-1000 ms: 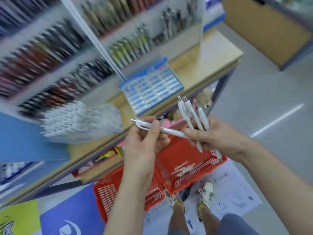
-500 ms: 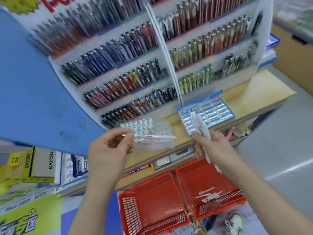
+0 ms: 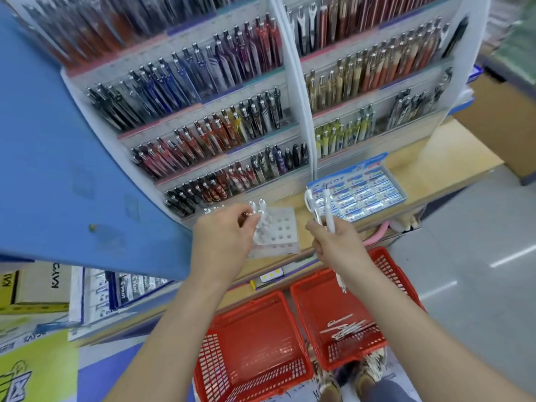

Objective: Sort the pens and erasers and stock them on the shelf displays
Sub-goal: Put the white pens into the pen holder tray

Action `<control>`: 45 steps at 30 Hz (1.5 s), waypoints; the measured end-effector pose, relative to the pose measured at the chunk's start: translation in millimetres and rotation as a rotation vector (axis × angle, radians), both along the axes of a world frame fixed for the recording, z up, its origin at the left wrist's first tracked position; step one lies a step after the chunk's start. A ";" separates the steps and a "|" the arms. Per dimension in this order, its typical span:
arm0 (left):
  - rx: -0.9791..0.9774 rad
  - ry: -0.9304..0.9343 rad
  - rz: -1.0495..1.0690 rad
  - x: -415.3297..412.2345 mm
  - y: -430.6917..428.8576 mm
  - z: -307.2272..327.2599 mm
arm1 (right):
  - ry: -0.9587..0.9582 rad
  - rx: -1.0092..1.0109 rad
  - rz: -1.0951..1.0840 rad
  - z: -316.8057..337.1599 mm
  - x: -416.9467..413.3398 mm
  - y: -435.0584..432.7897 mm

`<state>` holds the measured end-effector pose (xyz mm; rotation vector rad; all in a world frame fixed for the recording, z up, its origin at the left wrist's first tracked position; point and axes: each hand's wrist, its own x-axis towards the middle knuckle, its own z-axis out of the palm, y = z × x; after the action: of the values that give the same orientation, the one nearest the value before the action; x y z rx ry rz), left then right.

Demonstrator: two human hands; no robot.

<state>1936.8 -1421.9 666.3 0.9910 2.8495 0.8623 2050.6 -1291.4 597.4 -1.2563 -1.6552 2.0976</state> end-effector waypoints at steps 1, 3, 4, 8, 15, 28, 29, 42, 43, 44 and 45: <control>-0.014 -0.008 0.001 -0.9 1.4 -3.7 | 0.001 -0.015 0.000 -2.6 -2.6 0.5; -0.036 -0.008 -0.007 -1.4 3.9 -8.7 | 0.000 -0.050 -0.007 -5.4 -7.1 0.8; -0.050 -0.002 -0.010 -1.2 5.1 -10.4 | 0.002 -0.070 -0.014 -6.6 -9.1 0.7; -0.113 0.005 -0.020 -1.7 8.8 -17.0 | 0.011 -0.109 0.002 -7.5 -14.7 -0.3; -0.227 -0.018 0.003 -5.0 15.5 -22.3 | 0.050 -0.050 0.104 -9.5 -13.8 2.9; -0.262 -0.083 0.071 1.3 18.9 -18.1 | 0.160 -0.386 0.178 -0.2 -5.6 14.3; -0.231 -0.090 0.094 2.6 18.9 -14.0 | 0.186 -0.414 0.207 0.8 -1.8 17.6; 0.233 -0.830 0.095 -6.5 25.0 39.5 | 0.282 -0.510 0.547 16.5 16.7 39.8; 0.217 -0.821 0.091 -7.6 23.9 40.7 | 0.271 -0.498 0.514 16.4 16.5 40.2; 0.211 -0.790 0.097 -8.9 22.9 41.4 | 0.261 -0.477 0.467 16.4 15.6 39.7; 0.217 -0.740 0.113 -10.5 22.5 42.6 | 0.250 -0.450 0.399 16.3 14.4 39.1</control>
<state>1926.3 -1399.3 708.9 0.3838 2.2180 1.2446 2065.0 -1252.3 613.7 -0.7453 -1.4651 2.8508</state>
